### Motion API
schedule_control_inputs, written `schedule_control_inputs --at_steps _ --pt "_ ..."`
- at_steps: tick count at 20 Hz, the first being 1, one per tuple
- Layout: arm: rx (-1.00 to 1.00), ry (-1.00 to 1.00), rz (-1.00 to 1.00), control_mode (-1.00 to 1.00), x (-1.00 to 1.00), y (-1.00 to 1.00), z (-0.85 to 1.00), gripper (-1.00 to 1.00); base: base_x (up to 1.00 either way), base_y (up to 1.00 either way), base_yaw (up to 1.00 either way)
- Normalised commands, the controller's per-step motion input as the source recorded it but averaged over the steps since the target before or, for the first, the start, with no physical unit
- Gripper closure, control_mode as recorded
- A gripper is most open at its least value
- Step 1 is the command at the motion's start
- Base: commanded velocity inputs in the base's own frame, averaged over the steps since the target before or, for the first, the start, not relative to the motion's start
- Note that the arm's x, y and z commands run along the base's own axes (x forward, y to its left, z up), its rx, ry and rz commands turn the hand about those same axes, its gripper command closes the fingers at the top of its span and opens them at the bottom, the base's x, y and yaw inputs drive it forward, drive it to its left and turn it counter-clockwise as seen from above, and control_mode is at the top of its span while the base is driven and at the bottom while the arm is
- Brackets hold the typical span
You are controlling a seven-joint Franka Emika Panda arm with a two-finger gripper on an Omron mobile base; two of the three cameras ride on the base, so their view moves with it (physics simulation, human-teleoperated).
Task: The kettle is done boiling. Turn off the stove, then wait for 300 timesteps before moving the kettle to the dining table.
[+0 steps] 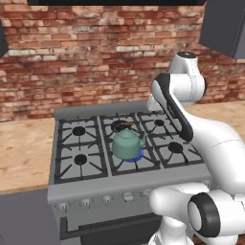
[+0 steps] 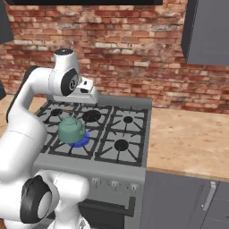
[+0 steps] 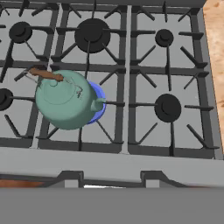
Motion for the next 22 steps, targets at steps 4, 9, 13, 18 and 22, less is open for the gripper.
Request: schedule_control_inputs --at_steps 4,9,13,18,22 --pt "0.0 0.0 0.0 1.0 0.0 0.0 0.0 -1.0 0.03 -0.01 0.0" --pt "0.0 0.0 0.0 1.0 0.0 0.0 0.0 -1.0 0.01 -0.44 0.01" --pt "0.0 0.0 0.0 1.0 0.0 0.0 0.0 -1.0 0.01 -0.49 0.03" --pt "0.0 0.0 0.0 1.0 0.0 0.0 0.0 -1.0 0.0 -0.46 0.03" --pt "0.0 0.0 0.0 1.0 0.0 0.0 0.0 -1.0 0.0 -0.46 0.03"
